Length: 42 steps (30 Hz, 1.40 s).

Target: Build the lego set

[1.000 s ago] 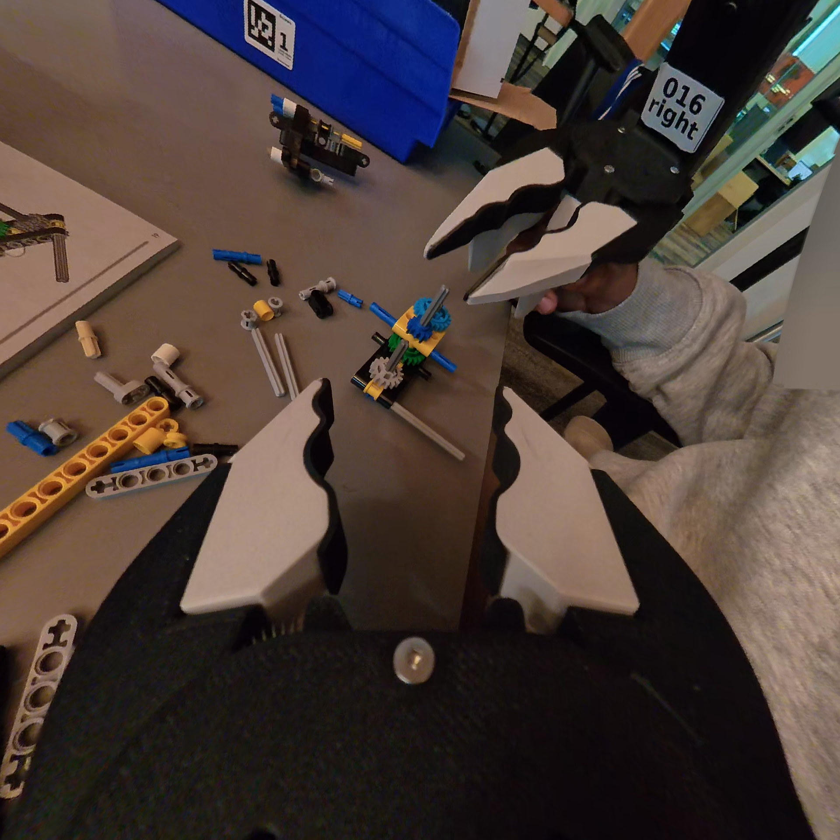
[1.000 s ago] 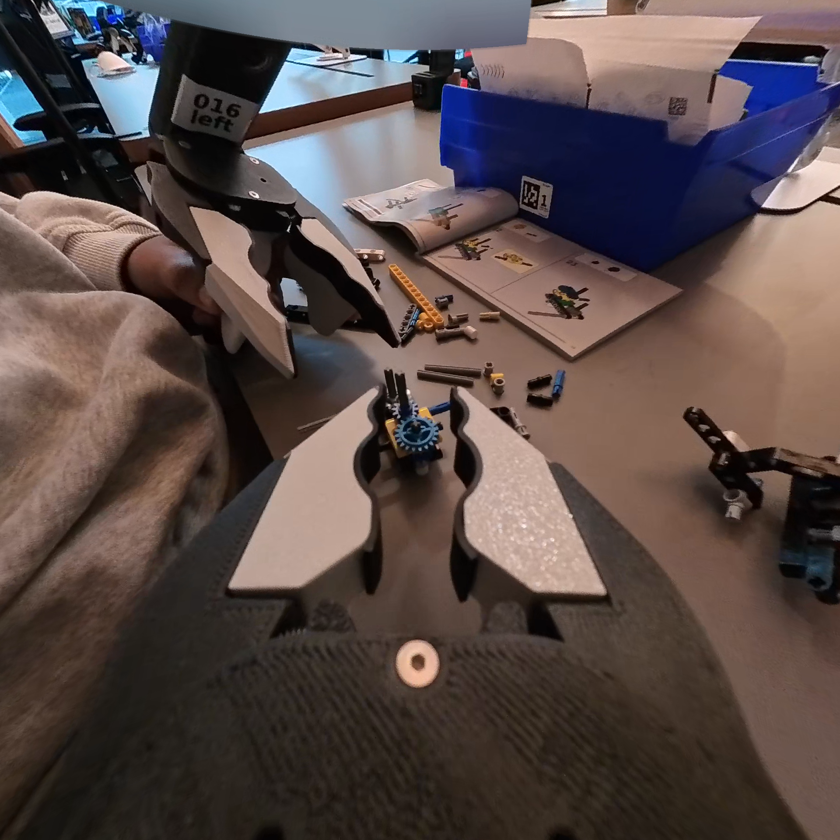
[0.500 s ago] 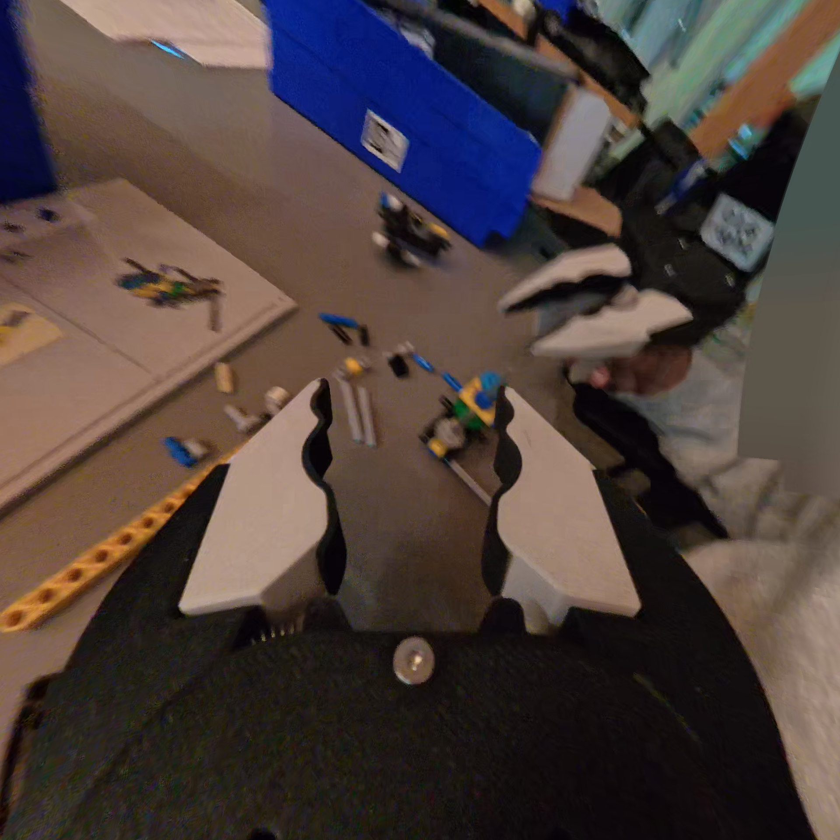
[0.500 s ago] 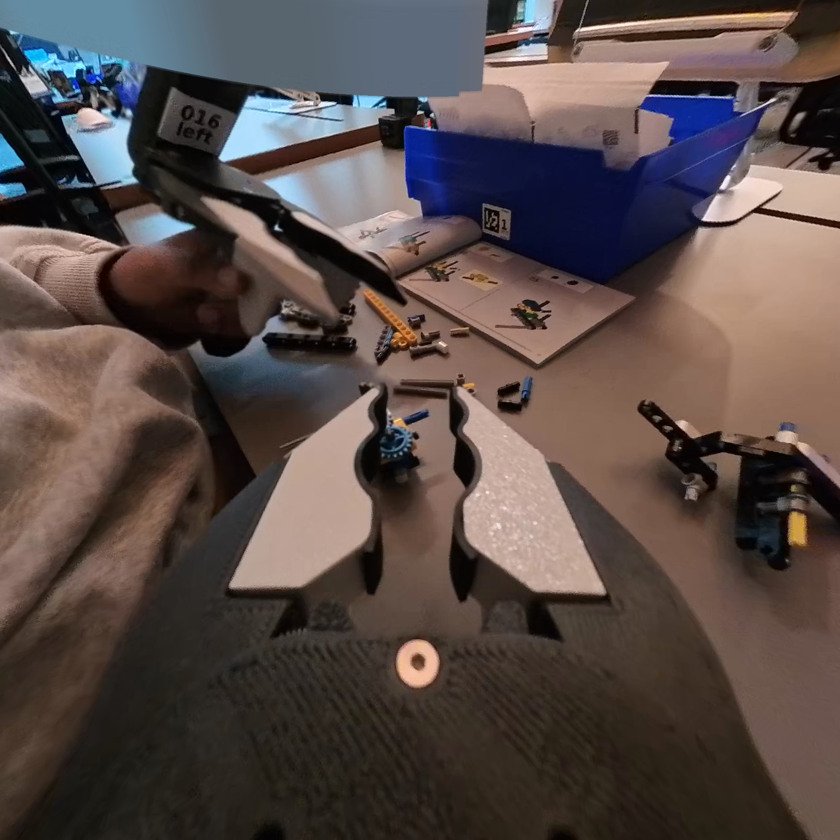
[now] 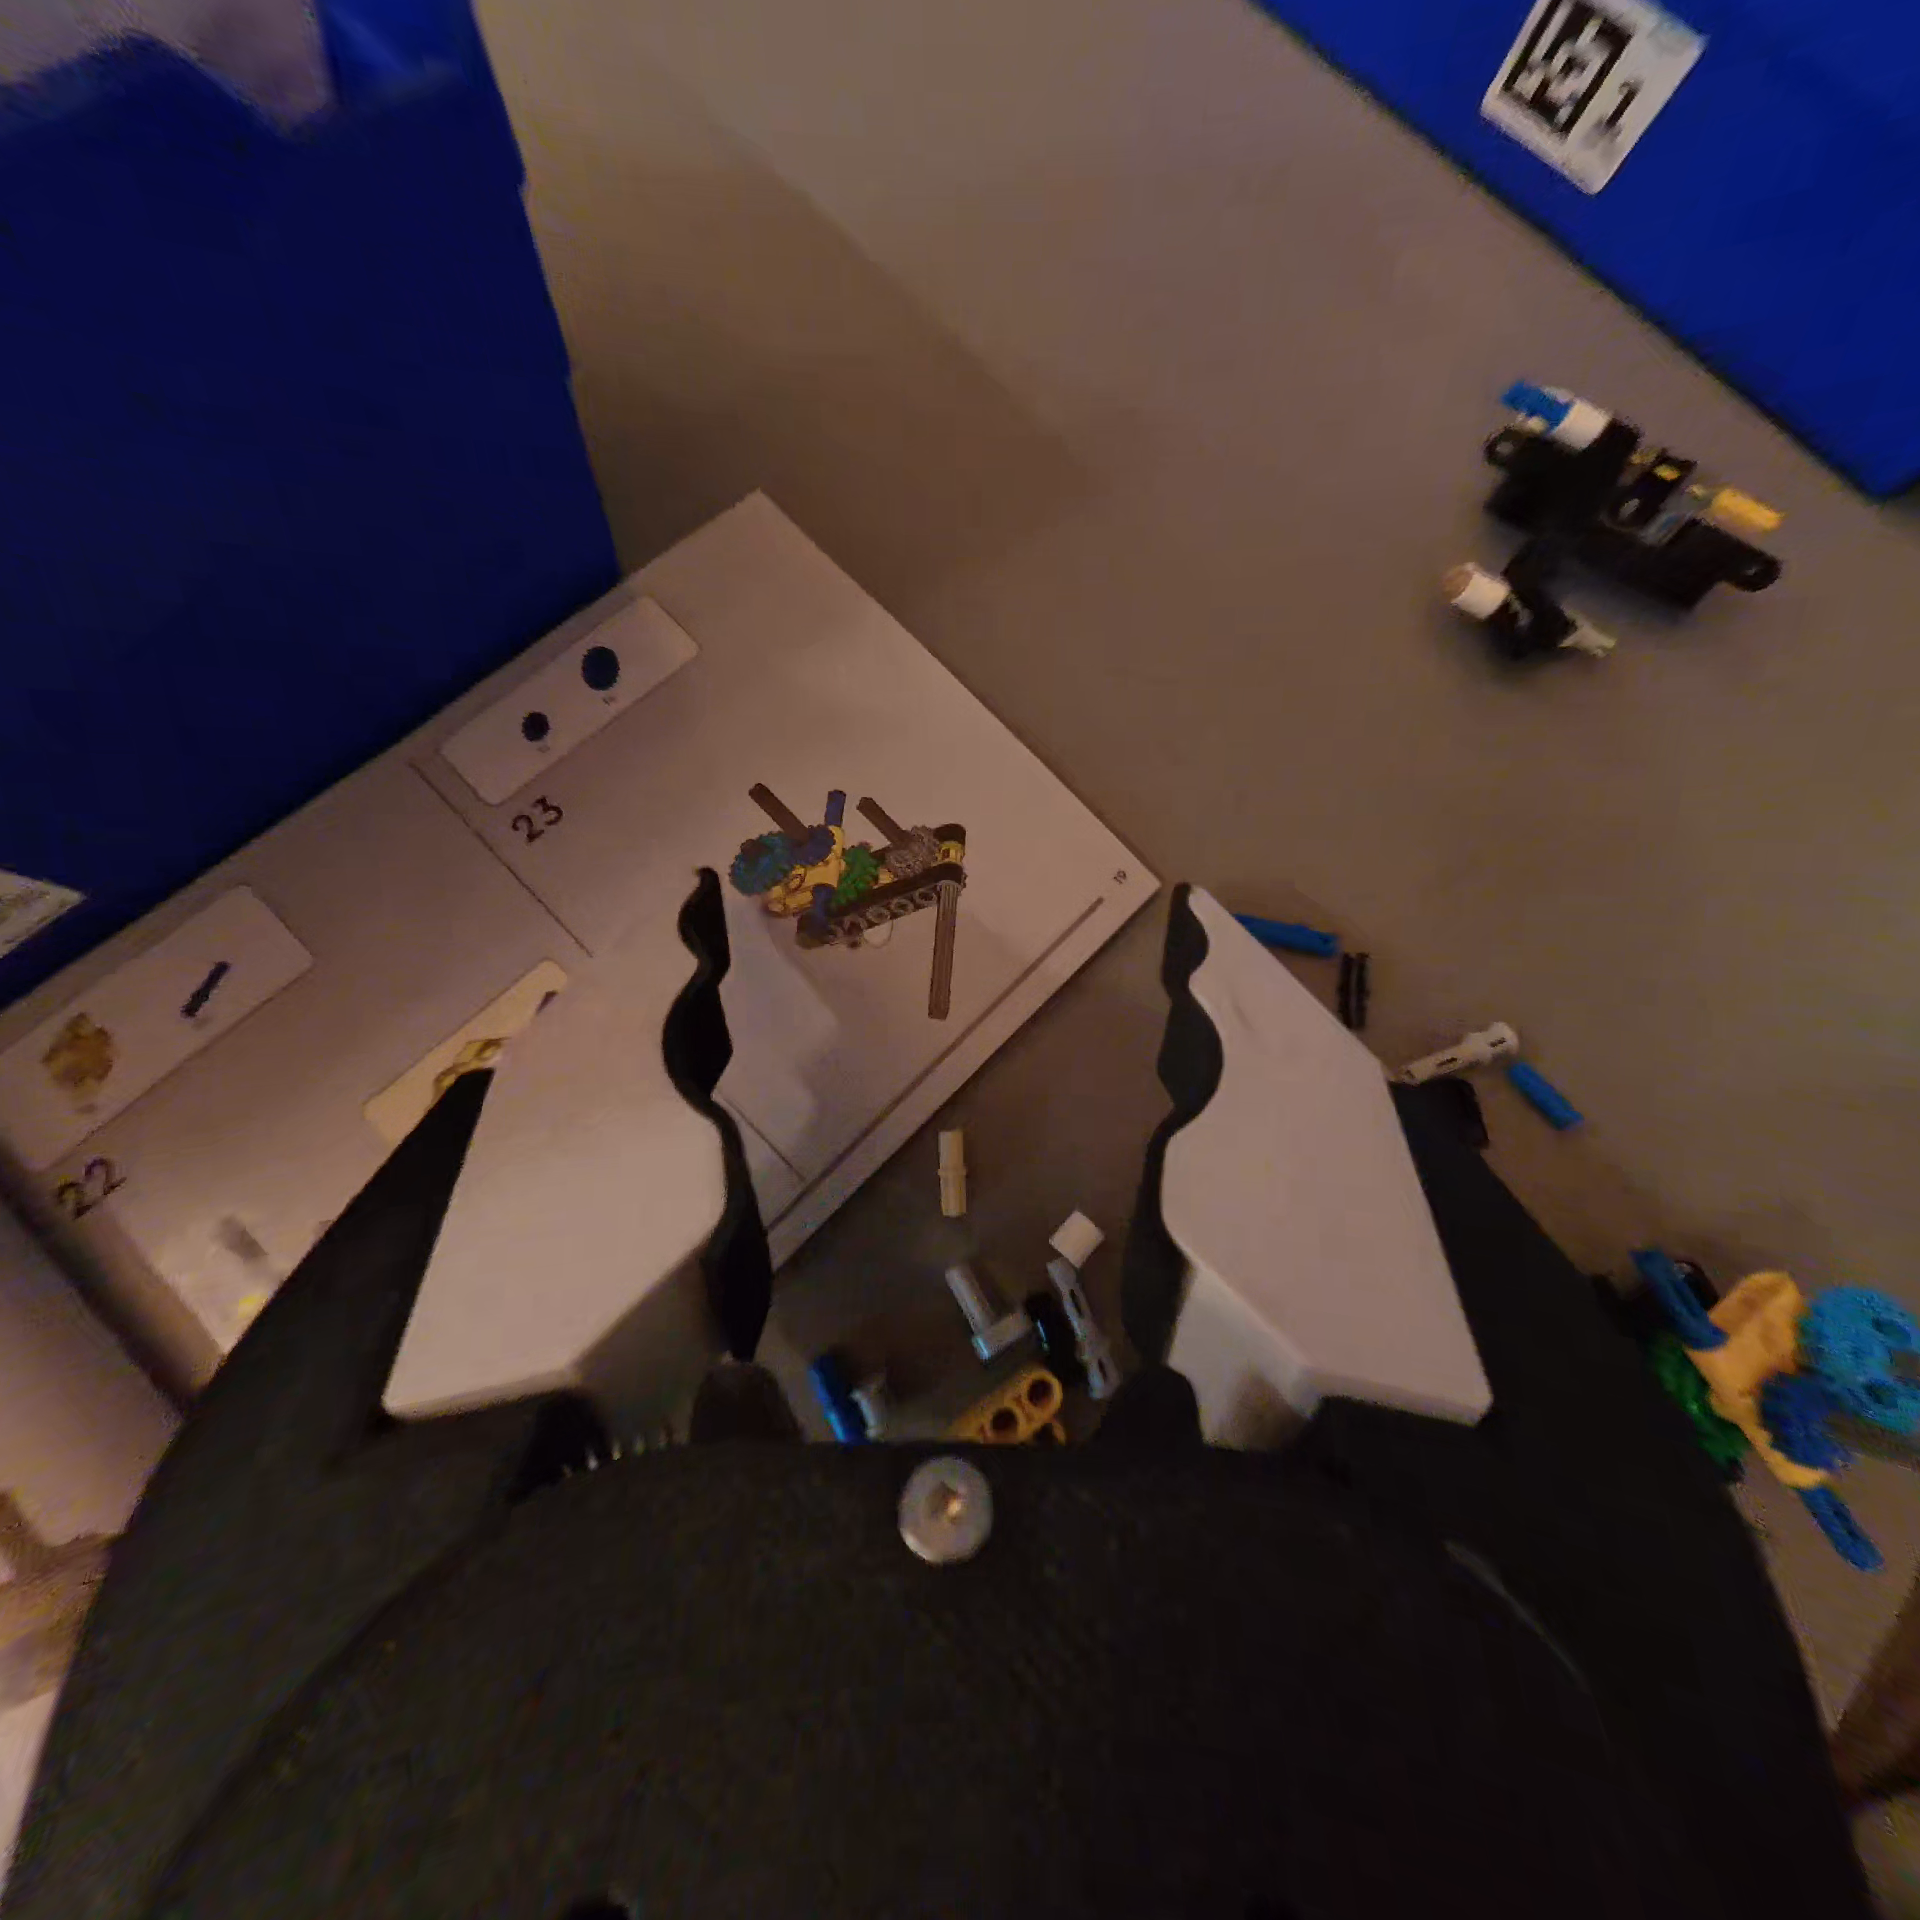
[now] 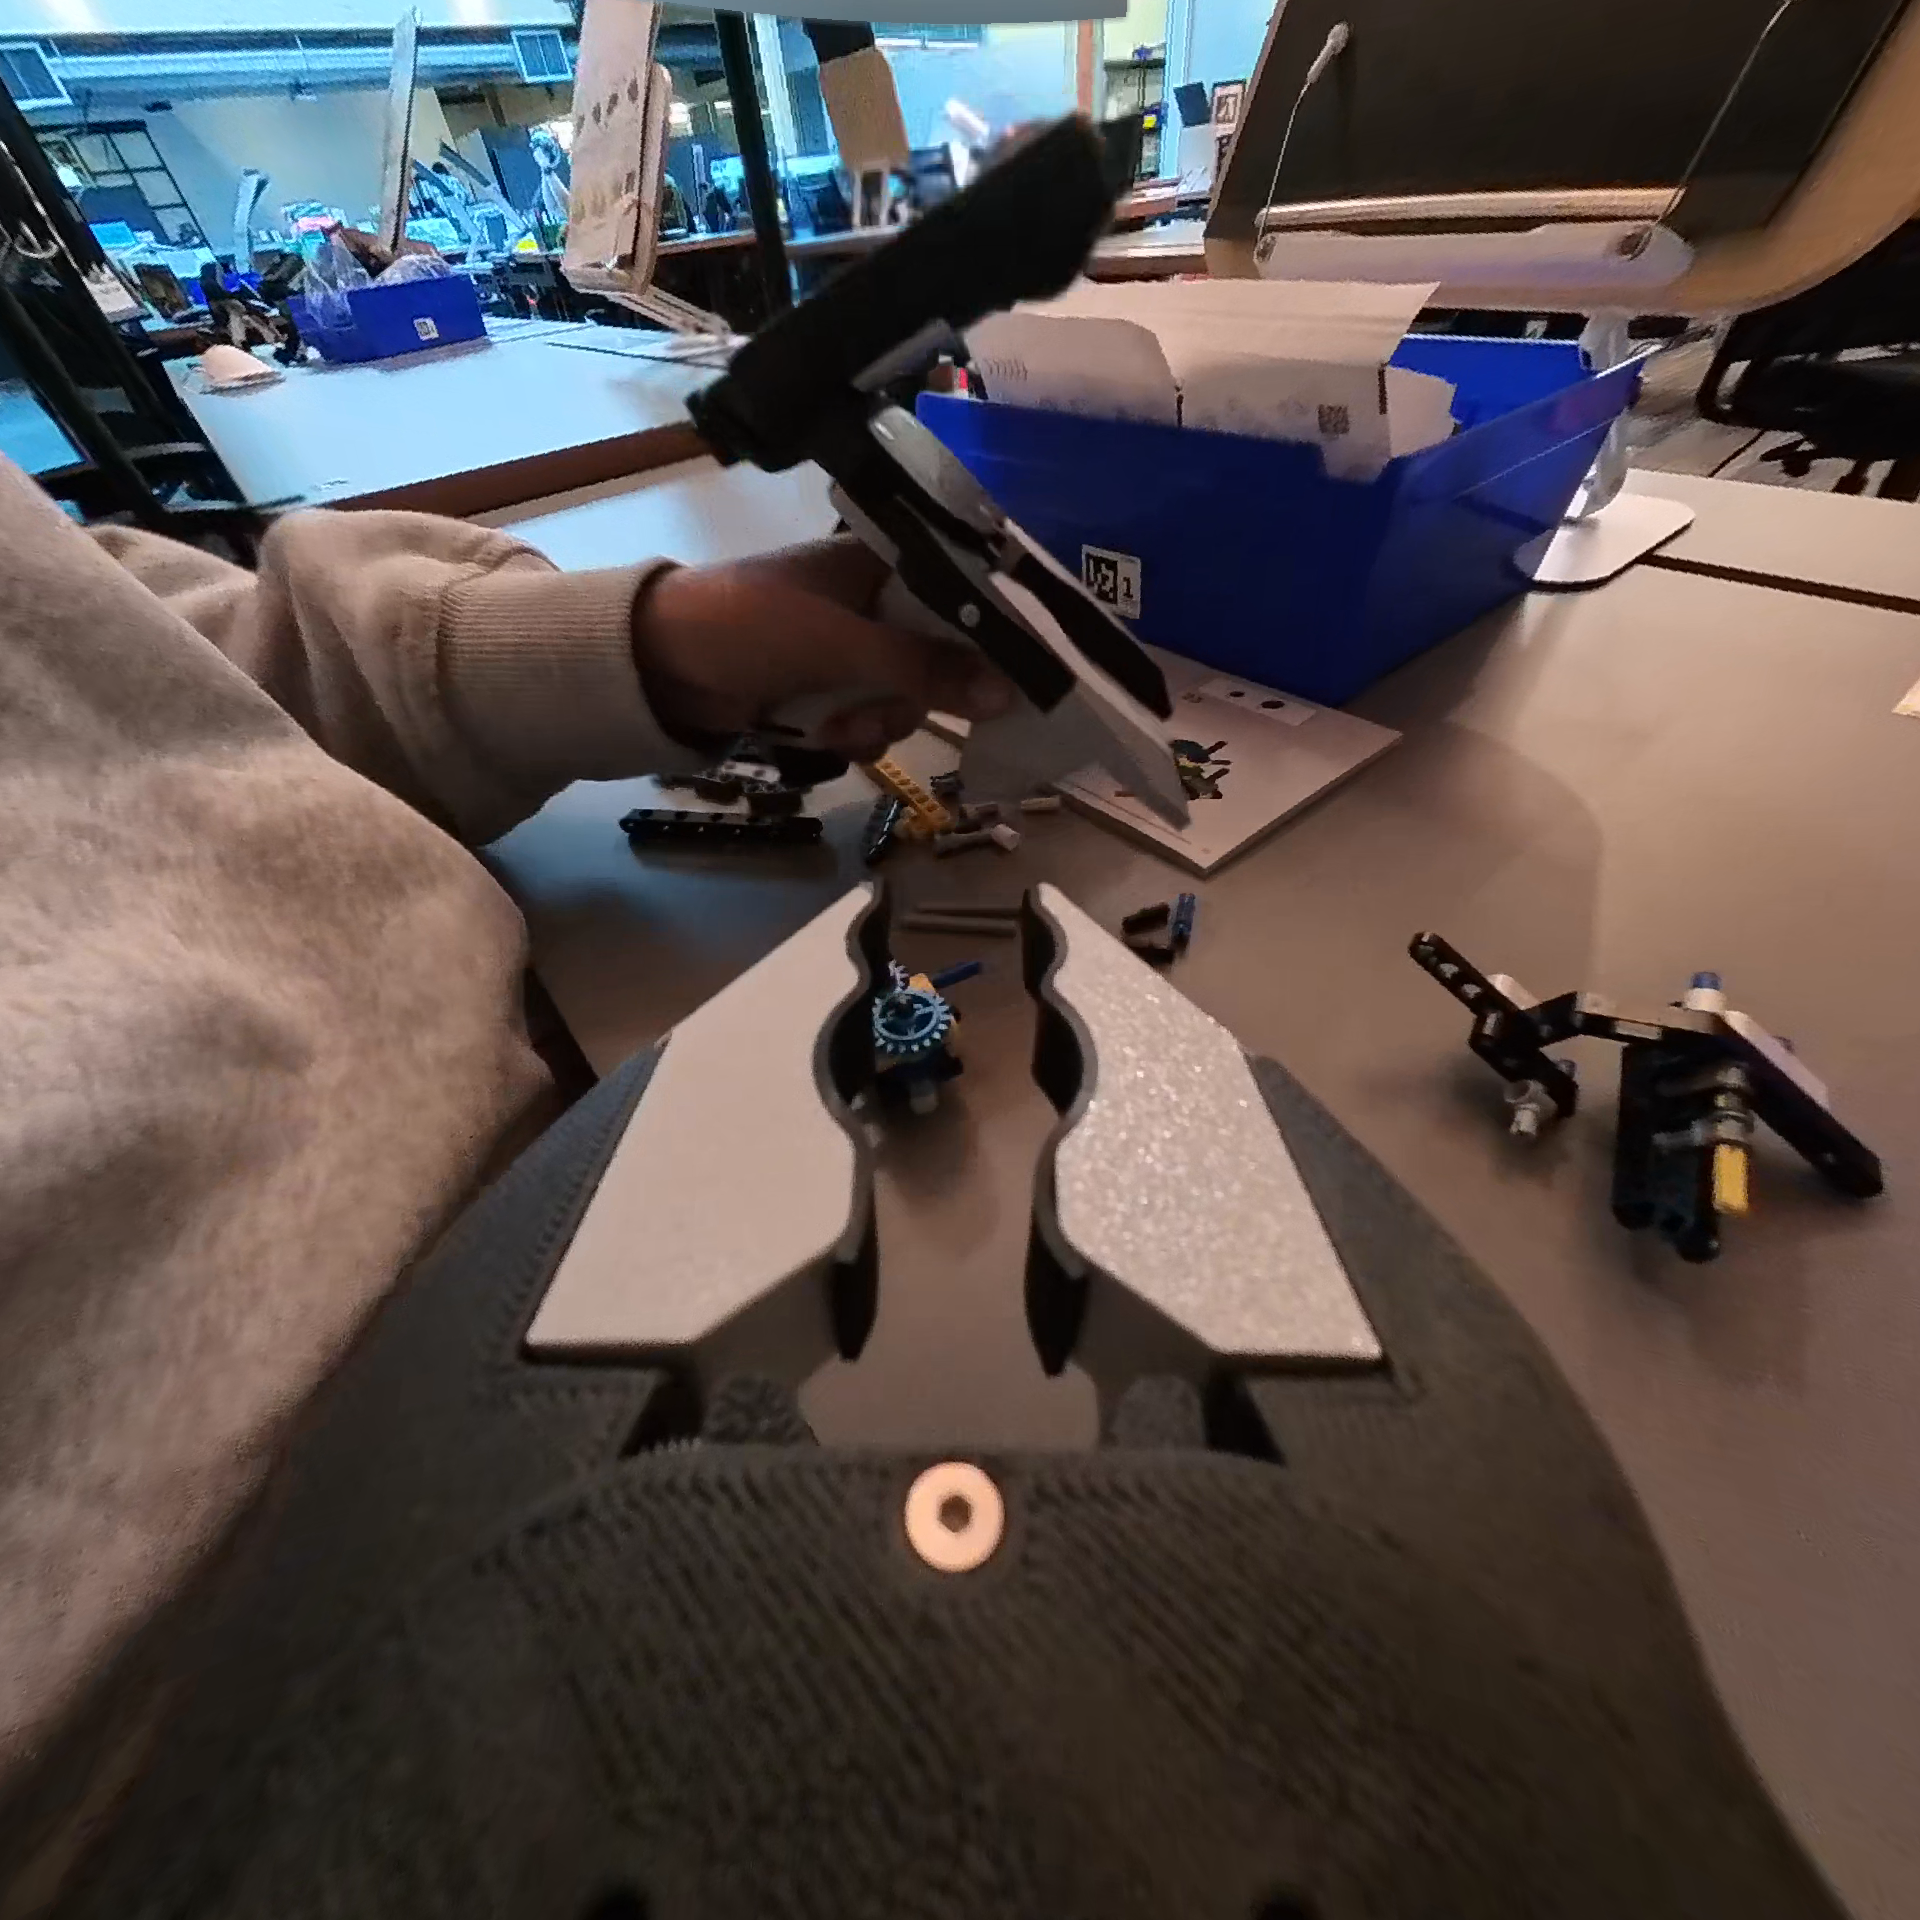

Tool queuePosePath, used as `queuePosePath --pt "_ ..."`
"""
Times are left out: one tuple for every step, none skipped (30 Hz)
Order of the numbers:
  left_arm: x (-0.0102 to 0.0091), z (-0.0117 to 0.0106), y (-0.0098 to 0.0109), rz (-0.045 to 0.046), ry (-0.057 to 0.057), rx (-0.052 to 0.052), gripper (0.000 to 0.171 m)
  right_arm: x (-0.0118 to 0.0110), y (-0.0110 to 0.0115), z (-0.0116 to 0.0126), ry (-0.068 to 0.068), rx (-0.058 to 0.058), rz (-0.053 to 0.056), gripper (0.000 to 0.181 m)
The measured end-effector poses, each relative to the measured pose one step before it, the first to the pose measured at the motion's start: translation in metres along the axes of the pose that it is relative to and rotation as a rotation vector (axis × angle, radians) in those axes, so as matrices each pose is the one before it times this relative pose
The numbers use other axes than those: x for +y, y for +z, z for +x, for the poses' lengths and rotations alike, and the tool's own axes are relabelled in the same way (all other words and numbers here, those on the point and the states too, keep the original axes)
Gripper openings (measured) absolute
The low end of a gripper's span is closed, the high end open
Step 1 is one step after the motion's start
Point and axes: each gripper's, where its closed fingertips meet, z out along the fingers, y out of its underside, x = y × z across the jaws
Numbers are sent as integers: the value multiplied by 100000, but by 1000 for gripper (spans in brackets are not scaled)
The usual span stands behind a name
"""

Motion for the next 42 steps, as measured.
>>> queuePosePath --pt "258 -126 463 -2116 -232 -1216 86 -80 -65 8 401 -141 524 24" --pt "199 -180 389 -1156 -48 -1557 85 -38 -43 12 608 -194 382 24" --pt "-16 -283 190 653 771 -2477 81 -3 -29 17 667 -177 233 24" --pt "24 -324 100 504 945 -2671 77 15 -23 14 499 -109 104 24" --pt "-28 -9 14 584 -897 -185 76 33 0 5 239 -89 -45 23" --pt "-32 -29 -2 363 -1432 49 75 42 21 -10 39 -82 -198 24" --pt "-10 -60 4 396 -580 -71 74 39 22 -9 -75 -35 -251 24" --pt "-34 -45 -26 319 -810 -6 73 47 32 -18 -84 -30 -237 24" --pt "-50 -67 -41 49 -1300 113 71 43 27 -15 -23 -63 -210 24" --pt "-80 15 -38 116 -1686 739 71 37 32 -6 26 -41 -177 24" --pt "-77 -18 -28 239 -1593 669 71 46 27 18 59 49 -170 24" --pt "14 -243 9 -137 -83 -1138 66 50 16 30 97 137 -191 24" --pt "94 -349 39 -342 2306 -2441 60 45 6 64 147 167 -167 24" --pt "59 -47 31 121 1459 -755 60 33 1 58 205 198 -62 24" --pt "-3 3 11 307 -357 -296 60 8 -18 69 283 200 67 24" --pt "34 -13 5 54 90 -90 60 -7 -17 66 354 127 173 24" --pt "23 -21 0 85 226 -82 60 -31 -20 46 380 80 219 24" --pt "32 -27 10 9 150 -213 59 -17 -22 42 304 77 196 24" --pt "49 -67 0 -284 388 -487 59 -28 -25 31 170 105 148 24" --pt "22 -111 13 -291 501 -692 58 -7 -14 18 64 120 69 24" --pt "8 -164 7 -262 99 -753 55 -3 -15 5 -1 90 -23 24" --pt "-13 -177 -6 -187 -181 -560 51 6 -4 -10 -69 58 -98 24" --pt "-6 -153 -4 -119 -191 -273 48 9 -7 -7 -164 99 -107 24" --pt "14 -102 -5 -173 40 -172 47 14 -20 -2 -204 167 -121 24" --pt "10 -113 -4 -112 237 -306 44 0 -10 7 -188 195 -117 24" --pt "-1 -92 5 -69 305 -333 42 5 -6 3 -150 176 -80 24" --pt "-13 -110 -3 19 308 -479 38 -9 -12 7 -133 135 -53 24" --pt "-18 -144 6 165 463 -591 31 -6 -7 -8 -139 113 -70 24" --pt "10 -57 25 118 415 11 26 -5 -1 -17 -180 115 -80 24" --pt "-2 -211 3 -28 570 -842 22 -15 -4 -28 -222 92 -68 24" --pt "3 -204 3 -488 299 -444 18 -14 -6 -37 -267 76 -59 24" --pt "-1 -150 -4 -702 -293 292 15 -22 -2 -44 -322 90 -73 24" --pt "-28 -175 -47 -725 -1296 405 11 -19 -6 -45 -389 117 -88 24" --pt "-148 -357 -158 181 -1575 -661 1 -16 -8 -38 -430 150 -113 24" --pt "-162 -126 -210 713 -555 800 1 -16 0 -33 -441 195 -128 24" --pt "-223 -110 -280 1288 -1278 829 1 3 -10 -5 -396 229 -126 24" --pt "-285 -135 -365 1835 -1182 649 0 6 10 11 -280 209 -117 24" --pt "-329 -178 -425 2102 -888 355 0 20 5 20 -92 112 -84 24" --pt "-299 -226 -445 1946 -848 55 0 33 27 11 141 -31 -83 24" --pt "-307 -204 -452 1922 -795 445 0 45 25 18 296 -137 -112 24" --pt "-311 -86 -458 2149 -918 1296 0 59 31 5 297 -150 -151 24" --pt "-203 -151 -489 1627 -1342 1139 0 51 35 9 186 -84 -166 24"
